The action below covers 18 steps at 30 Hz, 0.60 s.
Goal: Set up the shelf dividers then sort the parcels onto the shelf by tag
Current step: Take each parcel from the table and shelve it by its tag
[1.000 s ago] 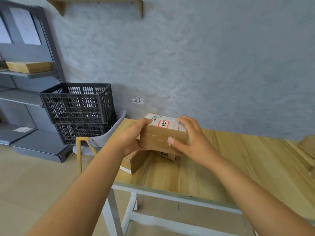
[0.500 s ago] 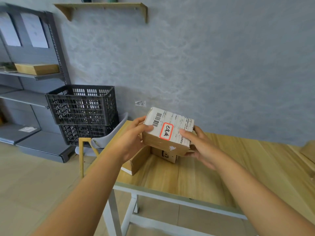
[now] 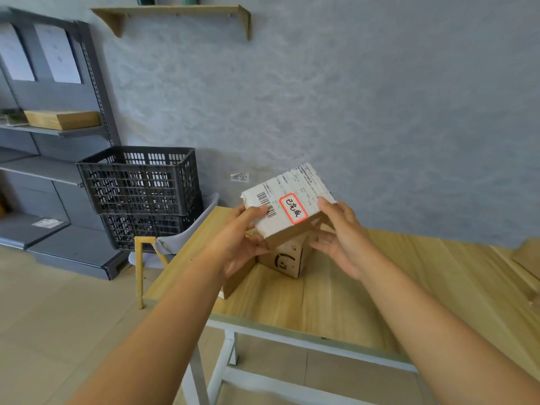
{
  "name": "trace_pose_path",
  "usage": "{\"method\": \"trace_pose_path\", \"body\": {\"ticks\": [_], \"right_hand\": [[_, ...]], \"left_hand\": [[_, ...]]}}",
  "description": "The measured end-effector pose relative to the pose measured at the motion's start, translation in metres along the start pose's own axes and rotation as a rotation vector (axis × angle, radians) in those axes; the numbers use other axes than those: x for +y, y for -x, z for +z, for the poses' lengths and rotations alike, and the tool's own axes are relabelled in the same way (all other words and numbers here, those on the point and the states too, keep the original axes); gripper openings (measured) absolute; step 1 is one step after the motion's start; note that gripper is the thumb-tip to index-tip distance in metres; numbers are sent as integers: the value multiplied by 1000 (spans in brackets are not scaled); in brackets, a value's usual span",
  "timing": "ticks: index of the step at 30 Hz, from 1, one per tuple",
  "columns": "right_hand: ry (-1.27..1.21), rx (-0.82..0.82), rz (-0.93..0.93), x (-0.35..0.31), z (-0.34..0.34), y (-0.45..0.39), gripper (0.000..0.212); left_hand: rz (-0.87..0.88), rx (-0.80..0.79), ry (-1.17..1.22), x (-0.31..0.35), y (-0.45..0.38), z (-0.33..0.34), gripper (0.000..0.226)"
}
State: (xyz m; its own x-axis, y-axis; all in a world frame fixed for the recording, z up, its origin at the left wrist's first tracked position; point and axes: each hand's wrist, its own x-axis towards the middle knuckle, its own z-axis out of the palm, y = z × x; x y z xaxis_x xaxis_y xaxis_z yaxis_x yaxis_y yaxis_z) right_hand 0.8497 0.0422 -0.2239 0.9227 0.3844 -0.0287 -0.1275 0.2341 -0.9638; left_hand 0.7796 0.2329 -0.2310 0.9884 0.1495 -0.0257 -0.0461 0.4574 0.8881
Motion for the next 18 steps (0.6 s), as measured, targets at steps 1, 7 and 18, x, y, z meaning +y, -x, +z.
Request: {"method": "trace_pose_path", "body": {"ticks": [1,7,18], "right_hand": [[-24,-21,27,2,3,1,94],[-205,61,13,9,-3,-4,104],[184,90,-111,-14,-42,-1,81]], "left_hand": [[5,9,2,-2,-1,5,52],[-55,5,8,-15,-1,25,77],[8,-24,-688,-7,-10,39,57]]}}
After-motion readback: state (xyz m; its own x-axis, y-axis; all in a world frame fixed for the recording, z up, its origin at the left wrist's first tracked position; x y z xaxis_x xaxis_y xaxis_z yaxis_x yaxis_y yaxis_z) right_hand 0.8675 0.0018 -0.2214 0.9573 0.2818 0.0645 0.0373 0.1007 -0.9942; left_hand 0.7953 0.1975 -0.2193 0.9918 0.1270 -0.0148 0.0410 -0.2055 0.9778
